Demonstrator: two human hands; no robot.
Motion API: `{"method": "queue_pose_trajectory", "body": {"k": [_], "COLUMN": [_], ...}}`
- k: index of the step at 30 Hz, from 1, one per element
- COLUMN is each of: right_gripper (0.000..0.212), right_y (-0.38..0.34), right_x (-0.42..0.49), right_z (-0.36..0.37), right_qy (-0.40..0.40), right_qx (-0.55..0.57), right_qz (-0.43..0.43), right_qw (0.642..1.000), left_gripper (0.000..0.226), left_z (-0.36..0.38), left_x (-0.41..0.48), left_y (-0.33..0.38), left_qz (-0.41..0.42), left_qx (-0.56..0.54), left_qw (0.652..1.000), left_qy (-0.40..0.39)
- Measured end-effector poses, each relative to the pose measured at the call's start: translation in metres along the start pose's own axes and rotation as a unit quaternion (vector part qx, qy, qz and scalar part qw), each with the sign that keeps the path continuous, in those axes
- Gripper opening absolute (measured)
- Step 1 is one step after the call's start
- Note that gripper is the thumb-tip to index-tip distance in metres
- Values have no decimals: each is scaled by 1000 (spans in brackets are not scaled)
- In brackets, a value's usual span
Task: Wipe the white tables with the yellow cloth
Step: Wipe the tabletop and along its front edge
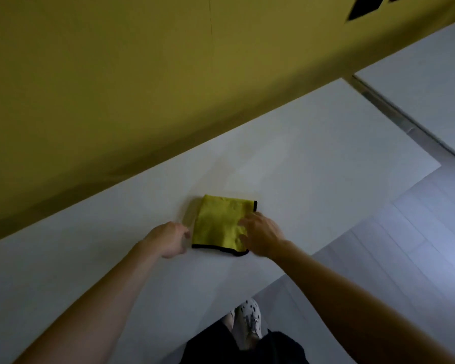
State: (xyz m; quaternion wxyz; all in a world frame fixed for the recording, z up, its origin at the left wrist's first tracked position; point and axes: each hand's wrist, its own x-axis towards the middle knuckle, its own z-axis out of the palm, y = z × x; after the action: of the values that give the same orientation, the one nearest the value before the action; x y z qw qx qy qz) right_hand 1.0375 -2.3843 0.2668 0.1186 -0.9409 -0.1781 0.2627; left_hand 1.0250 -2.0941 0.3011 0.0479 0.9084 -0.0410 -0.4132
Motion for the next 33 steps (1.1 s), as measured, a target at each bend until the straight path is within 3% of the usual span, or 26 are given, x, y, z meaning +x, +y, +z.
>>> {"method": "queue_pose_trajectory", "body": {"k": [2,5,7,10,13,16,18,21,24,27,30,33], "right_gripper": [61,89,91,89,86,88,90,94,96,90,85,84], "right_y": [-16,-37,-39,-35,-17,49,110,186,197,135,76,94], "right_x": [33,75,83,67,21,-29,-33,11,52,38,-11,-24], "right_z": [14,36,55,84,101,101,79,17,-6,27,73,80], "right_qy": [75,96,111,132,116,109,126,141,152,155,104,76], "right_qx": [-4,-111,-122,-97,-83,-100,-100,-64,-20,-45,-94,-110], "right_qz": [-79,-146,-128,-91,-106,-109,-39,157,211,112,-103,-228], "right_qw": [994,978,978,982,984,983,986,975,965,980,985,965], "left_gripper": [74,110,139,176,188,189,190,190,189,184,180,177], "left_z": [12,23,29,47,63,62,59,54,51,46,40,42], "left_x": [9,21,30,42,44,46,44,43,39,32,34,43], "left_y": [1,3,7,25,35,37,40,46,51,67,94,112], "left_qz": [-6,-29,-57,-93,-131,-128,-129,-138,-161,-190,-185,-184], "left_qx": [16,45,37,40,88,88,84,90,89,45,-6,-19], "left_qw": [1000,995,990,993,985,986,986,985,982,980,980,979], "left_qy": [12,78,119,68,64,56,56,53,48,49,74,87]}}
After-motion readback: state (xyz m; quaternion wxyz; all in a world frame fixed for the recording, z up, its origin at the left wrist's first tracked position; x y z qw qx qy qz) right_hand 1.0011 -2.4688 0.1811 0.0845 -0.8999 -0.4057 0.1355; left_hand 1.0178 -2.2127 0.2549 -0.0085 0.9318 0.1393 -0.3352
